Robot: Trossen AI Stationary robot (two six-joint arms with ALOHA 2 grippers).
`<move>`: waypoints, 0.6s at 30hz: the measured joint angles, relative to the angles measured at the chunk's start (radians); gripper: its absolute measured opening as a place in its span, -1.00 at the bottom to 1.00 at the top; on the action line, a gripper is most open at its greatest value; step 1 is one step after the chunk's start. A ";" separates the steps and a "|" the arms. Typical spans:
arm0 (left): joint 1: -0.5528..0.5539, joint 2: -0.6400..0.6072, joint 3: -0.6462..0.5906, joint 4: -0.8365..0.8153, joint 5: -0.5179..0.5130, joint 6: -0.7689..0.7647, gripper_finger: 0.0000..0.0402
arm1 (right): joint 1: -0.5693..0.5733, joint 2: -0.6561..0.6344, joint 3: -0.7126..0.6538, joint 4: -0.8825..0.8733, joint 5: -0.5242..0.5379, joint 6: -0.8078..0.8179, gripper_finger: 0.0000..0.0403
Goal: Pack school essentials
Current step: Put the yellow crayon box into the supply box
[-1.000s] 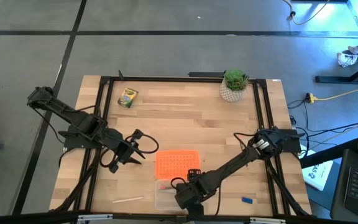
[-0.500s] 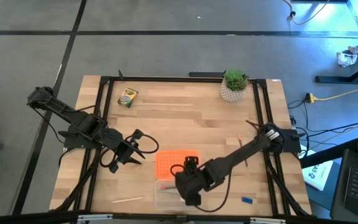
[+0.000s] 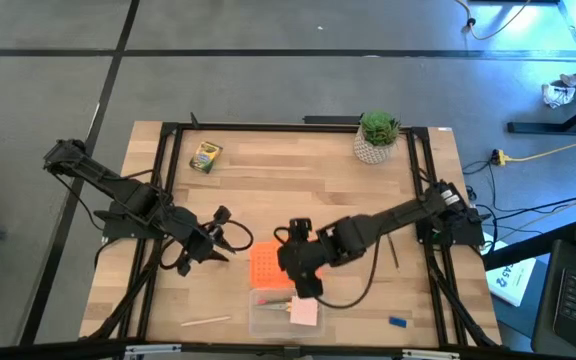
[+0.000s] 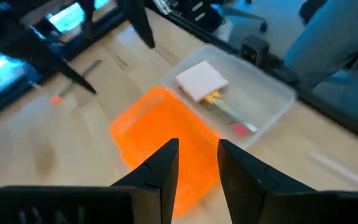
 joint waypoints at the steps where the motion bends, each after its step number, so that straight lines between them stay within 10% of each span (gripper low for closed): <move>1: 0.007 -0.001 0.000 0.005 -0.039 -0.003 -0.48 | -0.012 -0.005 0.000 -0.006 -0.001 -0.017 0.97; 9: 0.136 -0.046 0.000 -0.030 -0.440 -0.220 -0.48 | -0.121 -0.018 0.000 -0.104 -0.001 -0.129 0.97; 18: 0.425 -0.140 0.000 -0.112 -0.471 -0.360 -0.48 | -0.302 -0.018 0.000 -0.149 -0.028 -0.237 0.97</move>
